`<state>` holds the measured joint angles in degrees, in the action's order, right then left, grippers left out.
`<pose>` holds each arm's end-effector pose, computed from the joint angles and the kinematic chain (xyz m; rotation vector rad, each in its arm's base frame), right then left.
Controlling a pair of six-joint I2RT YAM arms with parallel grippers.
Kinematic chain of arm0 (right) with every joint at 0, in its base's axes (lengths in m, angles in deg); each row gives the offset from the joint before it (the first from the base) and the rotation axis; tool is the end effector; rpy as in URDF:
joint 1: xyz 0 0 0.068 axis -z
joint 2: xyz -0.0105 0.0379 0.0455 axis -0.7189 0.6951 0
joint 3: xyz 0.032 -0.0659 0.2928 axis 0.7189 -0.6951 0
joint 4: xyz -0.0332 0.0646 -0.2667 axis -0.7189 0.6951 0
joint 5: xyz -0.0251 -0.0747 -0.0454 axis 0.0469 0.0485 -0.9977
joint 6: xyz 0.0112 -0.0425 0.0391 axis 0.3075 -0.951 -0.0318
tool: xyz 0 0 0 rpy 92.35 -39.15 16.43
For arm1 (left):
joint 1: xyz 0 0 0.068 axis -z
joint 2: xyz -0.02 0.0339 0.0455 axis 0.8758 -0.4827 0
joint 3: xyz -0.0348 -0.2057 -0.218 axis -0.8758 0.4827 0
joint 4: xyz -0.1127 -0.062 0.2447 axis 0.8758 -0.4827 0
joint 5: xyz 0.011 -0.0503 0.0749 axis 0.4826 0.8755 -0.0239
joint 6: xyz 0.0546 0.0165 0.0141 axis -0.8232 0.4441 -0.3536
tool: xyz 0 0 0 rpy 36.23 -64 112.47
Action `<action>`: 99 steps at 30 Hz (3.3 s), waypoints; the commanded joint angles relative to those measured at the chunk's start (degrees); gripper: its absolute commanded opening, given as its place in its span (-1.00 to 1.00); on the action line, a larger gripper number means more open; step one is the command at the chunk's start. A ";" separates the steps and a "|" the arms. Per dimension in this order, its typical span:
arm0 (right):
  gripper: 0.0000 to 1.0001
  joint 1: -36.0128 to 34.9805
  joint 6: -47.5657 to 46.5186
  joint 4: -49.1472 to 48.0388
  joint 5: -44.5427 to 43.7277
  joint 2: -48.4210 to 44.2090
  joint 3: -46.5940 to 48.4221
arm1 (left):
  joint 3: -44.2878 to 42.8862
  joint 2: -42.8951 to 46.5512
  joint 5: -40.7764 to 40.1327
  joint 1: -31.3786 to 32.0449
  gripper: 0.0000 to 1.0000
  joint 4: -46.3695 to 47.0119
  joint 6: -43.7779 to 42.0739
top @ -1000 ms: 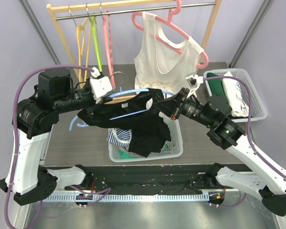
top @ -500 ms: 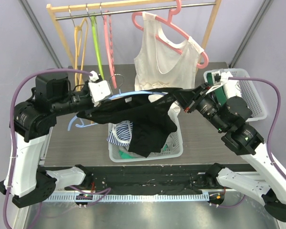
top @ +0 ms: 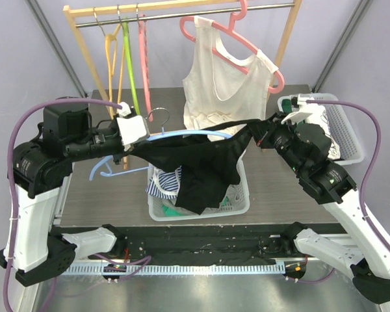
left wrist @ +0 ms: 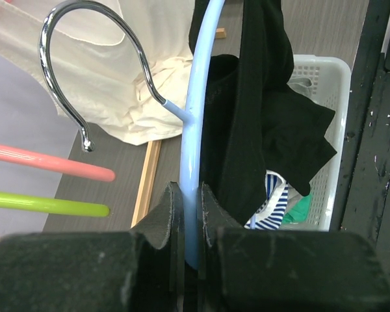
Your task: Remove the tank top from the hanger
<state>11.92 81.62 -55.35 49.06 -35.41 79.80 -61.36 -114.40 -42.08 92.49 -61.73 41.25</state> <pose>0.1513 0.0908 0.4610 0.0742 1.7020 0.6214 0.1038 -0.0861 0.5677 1.3212 1.5030 -0.4488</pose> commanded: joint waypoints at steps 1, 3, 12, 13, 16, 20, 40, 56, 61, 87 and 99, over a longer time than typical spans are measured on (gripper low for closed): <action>-0.99 1.87 1.01 2.74 1.84 -1.17 0.11 | -2.86 1.46 2.86 0.02 -0.99 1.07 -0.41; -0.99 1.96 1.10 3.45 5.54 -1.61 -0.95 | -3.21 1.55 2.60 -0.06 -1.00 1.42 -0.15; -0.98 1.96 6.81 3.54 18.98 -5.91 -13.68 | -5.49 0.32 1.10 -0.15 -1.00 3.35 0.91; -0.98 1.96 7.16 3.54 19.52 -6.88 -14.22 | -5.58 0.32 0.93 -0.15 -1.00 3.44 0.99; -0.98 1.96 6.47 4.94 19.96 -9.70 -14.23 | -5.15 -0.12 0.40 -0.15 -0.99 3.53 0.30; -0.99 1.96 3.39 10.47 18.82 -10.14 -9.23 | -4.35 -0.56 -0.66 -0.15 -0.99 2.91 -1.29; 0.01 1.96 6.38 9.07 26.64 -10.67 -18.01 | -8.92 -2.40 3.82 -0.15 -1.00 3.35 1.43; 0.99 1.96 -18.06 20.23 37.82 -9.70 5.54 | -7.68 -6.53 5.40 0.02 -1.00 5.46 -0.06; 1.00 1.96 -21.48 20.06 32.01 -10.23 11.34 | -9.27 -8.12 8.04 0.99 -1.00 4.33 -0.58; 0.61 2.05 -16.74 12.76 58.28 0.23 13.29 | -9.80 -7.07 16.83 2.66 -1.00 -4.64 -8.85; -0.47 1.96 -15.95 13.65 58.63 0.05 9.68 | -10.86 -7.94 17.01 2.66 -1.00 -3.41 -7.53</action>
<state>13.84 64.74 -40.90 106.35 -35.37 89.62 -69.82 -122.83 -27.03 94.94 -67.08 33.01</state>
